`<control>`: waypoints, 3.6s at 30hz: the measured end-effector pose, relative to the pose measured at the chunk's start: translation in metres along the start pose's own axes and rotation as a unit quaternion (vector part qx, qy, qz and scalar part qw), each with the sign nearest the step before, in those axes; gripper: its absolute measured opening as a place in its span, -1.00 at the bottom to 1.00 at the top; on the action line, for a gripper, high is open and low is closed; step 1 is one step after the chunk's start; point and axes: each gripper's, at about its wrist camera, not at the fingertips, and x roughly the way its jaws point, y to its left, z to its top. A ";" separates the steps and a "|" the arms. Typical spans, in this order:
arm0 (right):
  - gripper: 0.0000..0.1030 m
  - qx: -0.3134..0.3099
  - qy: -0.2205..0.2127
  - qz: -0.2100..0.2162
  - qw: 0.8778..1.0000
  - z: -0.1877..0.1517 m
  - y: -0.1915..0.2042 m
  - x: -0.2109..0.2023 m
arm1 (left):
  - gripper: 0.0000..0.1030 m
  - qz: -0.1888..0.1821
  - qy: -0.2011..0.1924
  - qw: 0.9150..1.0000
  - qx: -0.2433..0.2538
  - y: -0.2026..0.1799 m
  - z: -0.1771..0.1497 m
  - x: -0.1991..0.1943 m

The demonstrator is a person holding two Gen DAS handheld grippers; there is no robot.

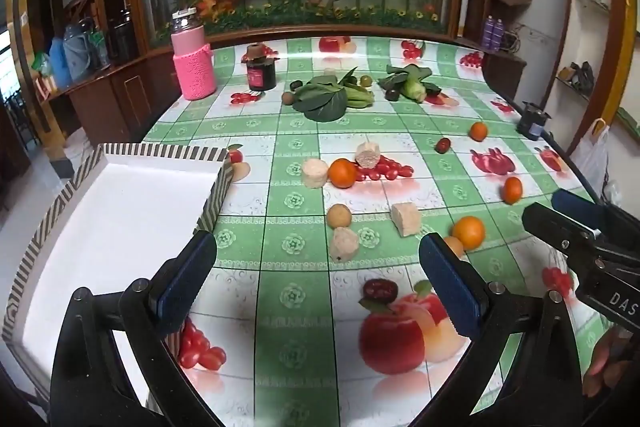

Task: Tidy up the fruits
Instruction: 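Move both tools toward the brown round fruits on the table, then grasp the textured brown ball with the left tool while the right tool grasps the smooth brown fruit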

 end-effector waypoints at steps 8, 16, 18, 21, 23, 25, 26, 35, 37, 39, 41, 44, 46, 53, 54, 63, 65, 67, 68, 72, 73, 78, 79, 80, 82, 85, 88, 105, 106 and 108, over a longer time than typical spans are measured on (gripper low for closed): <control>0.23 -0.021 0.016 -0.013 1.000 -0.007 0.008 -0.003 | 0.99 -0.017 0.011 1.000 -0.013 0.010 -0.011 -0.005; 0.23 -0.018 0.003 -0.002 1.000 -0.011 0.009 -0.010 | 0.99 -0.031 0.022 0.999 -0.001 0.013 -0.020 -0.006; 0.23 -0.019 0.000 -0.001 1.000 -0.009 0.010 -0.010 | 0.99 -0.034 0.026 0.999 0.009 0.013 -0.023 -0.005; 0.23 -0.020 0.002 0.000 1.000 -0.008 0.013 -0.010 | 0.99 -0.038 0.032 0.999 0.011 0.014 -0.026 -0.002; 0.23 -0.021 0.006 0.006 1.000 -0.008 0.014 -0.008 | 0.99 -0.037 0.037 0.999 0.009 0.015 -0.028 0.000; 0.23 -0.029 0.011 0.002 1.000 -0.008 0.017 -0.007 | 0.99 -0.036 0.039 0.999 0.004 0.015 -0.028 0.001; 0.23 -0.034 0.012 0.000 0.999 -0.008 0.019 -0.006 | 0.99 -0.035 0.038 0.999 0.003 0.015 -0.027 0.001; 0.23 -0.033 0.014 0.000 0.999 -0.008 0.020 -0.007 | 0.99 -0.042 0.044 0.998 0.026 0.010 -0.030 0.003; 0.23 -0.035 0.014 0.000 0.999 -0.009 0.021 -0.006 | 0.99 -0.042 0.047 0.998 0.021 0.011 -0.030 0.005; 0.23 -0.039 0.013 0.000 0.999 -0.009 0.021 -0.006 | 0.99 -0.037 0.046 0.998 0.017 0.012 -0.028 0.007; 0.23 -0.039 0.009 -0.004 0.999 -0.008 0.021 -0.007 | 0.99 -0.033 0.044 0.998 0.016 0.012 -0.027 0.007; 0.23 -0.034 0.004 0.000 0.999 -0.007 0.020 -0.008 | 0.99 -0.032 0.042 0.998 0.017 0.010 -0.024 0.008; 0.23 -0.034 0.003 0.001 0.999 -0.007 0.020 -0.008 | 0.99 -0.029 0.040 0.999 0.019 0.009 -0.022 0.009; 0.23 -0.043 0.010 0.001 0.999 -0.010 0.022 -0.004 | 0.99 -0.027 0.045 0.999 0.015 0.006 -0.020 0.018; 0.23 -0.043 0.012 0.001 0.999 -0.010 0.022 -0.003 | 0.99 -0.024 0.044 0.999 0.016 0.005 -0.020 0.018; 0.23 -0.044 0.013 0.007 0.999 -0.011 0.020 0.000 | 0.99 -0.008 0.034 0.999 0.013 0.004 -0.016 0.021; 0.23 -0.043 0.012 0.009 0.999 -0.011 0.020 0.000 | 0.99 -0.007 0.033 0.999 0.010 0.004 -0.015 0.022; 0.23 -0.042 0.014 0.010 0.999 -0.011 0.019 0.001 | 0.99 -0.009 0.035 0.999 0.008 0.003 -0.014 0.023; 0.22 -0.041 0.015 0.009 0.999 -0.012 0.019 0.002 | 0.99 -0.009 0.036 0.999 0.008 0.003 -0.014 0.024; 0.23 -0.032 0.023 0.007 0.999 -0.012 0.015 0.007 | 0.99 -0.009 0.039 0.999 0.009 0.000 -0.013 0.027; 0.23 -0.030 0.024 0.008 0.999 -0.013 0.013 0.007 | 0.99 -0.010 0.041 0.999 0.008 0.000 -0.014 0.029; 0.23 -0.031 0.036 0.002 0.999 -0.017 0.009 0.014 | 0.99 -0.013 0.047 0.999 0.007 0.000 -0.014 0.034; 0.23 -0.031 0.037 0.001 0.999 -0.018 0.008 0.015 | 0.99 -0.015 0.050 0.999 0.005 0.001 -0.013 0.036; 0.23 -0.031 0.039 0.001 0.999 -0.019 0.006 0.016 | 0.99 -0.019 0.054 0.998 0.005 0.001 -0.013 0.038; 0.23 -0.029 0.044 0.001 0.999 -0.020 0.003 0.019 | 0.99 -0.025 0.064 0.998 0.007 0.003 -0.011 0.044; 0.14 -0.024 0.052 0.008 0.998 -0.024 -0.002 0.023 | 0.99 -0.028 0.071 0.997 0.006 0.005 -0.007 0.051; 0.06 -0.022 0.066 0.016 0.997 -0.027 -0.005 0.031 | 0.97 -0.030 0.078 0.996 0.006 0.004 -0.003 0.059; 0.01 -0.033 0.134 0.054 0.989 -0.026 -0.001 0.065 | -0.15 -0.035 0.122 0.991 0.030 -0.011 0.001 0.104; 0.01 -0.038 0.141 0.056 0.988 -0.026 0.002 0.070 | -0.26 -0.036 0.122 0.992 0.029 -0.009 0.002 0.104; -0.02 -0.040 0.152 0.054 0.986 -0.026 0.004 0.080 | -0.43 -0.039 0.122 0.991 0.030 -0.007 0.002 0.104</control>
